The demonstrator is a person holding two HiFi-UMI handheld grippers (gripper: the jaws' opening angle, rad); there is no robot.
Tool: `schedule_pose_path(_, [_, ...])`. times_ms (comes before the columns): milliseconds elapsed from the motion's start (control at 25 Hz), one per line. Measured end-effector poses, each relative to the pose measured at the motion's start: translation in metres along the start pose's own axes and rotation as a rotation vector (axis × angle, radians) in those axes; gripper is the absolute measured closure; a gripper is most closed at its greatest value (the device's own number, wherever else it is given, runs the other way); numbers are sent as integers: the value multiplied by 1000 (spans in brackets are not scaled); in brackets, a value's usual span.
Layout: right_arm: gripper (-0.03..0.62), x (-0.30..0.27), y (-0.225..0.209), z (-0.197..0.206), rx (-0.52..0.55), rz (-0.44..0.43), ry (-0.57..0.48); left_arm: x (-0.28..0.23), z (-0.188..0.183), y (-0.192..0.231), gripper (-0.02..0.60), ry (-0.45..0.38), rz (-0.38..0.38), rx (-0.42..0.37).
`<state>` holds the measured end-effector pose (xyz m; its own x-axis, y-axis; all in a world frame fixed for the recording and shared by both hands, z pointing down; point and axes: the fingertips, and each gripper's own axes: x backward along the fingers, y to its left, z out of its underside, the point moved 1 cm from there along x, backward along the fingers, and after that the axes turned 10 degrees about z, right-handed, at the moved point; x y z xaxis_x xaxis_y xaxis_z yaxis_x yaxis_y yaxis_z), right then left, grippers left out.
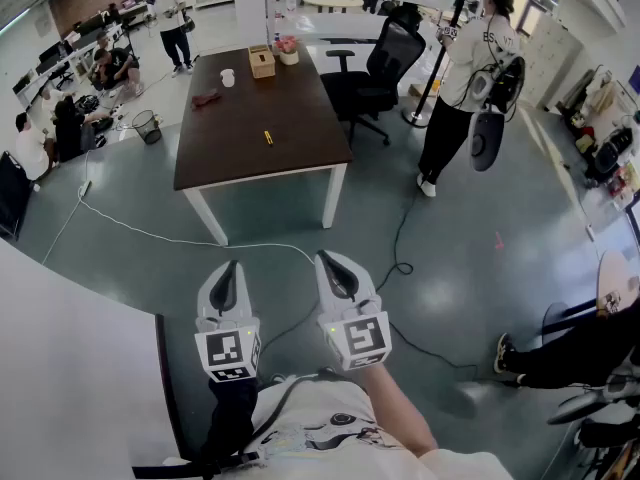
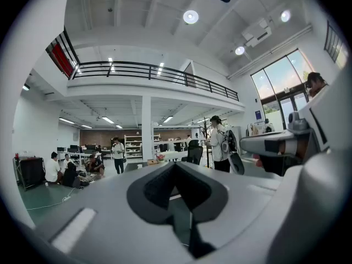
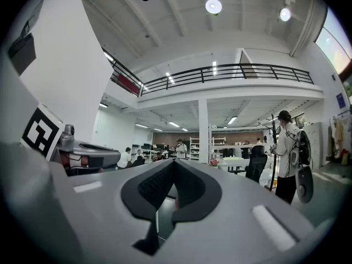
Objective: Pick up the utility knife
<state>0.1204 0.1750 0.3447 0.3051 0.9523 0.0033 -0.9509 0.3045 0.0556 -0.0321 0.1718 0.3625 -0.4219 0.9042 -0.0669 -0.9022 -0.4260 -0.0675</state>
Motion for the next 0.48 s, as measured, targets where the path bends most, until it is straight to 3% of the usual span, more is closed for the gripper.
schedule_pose_path(480, [594,-11,-7,4,-21,3,-21,-12,1,1,583,2,10,2])
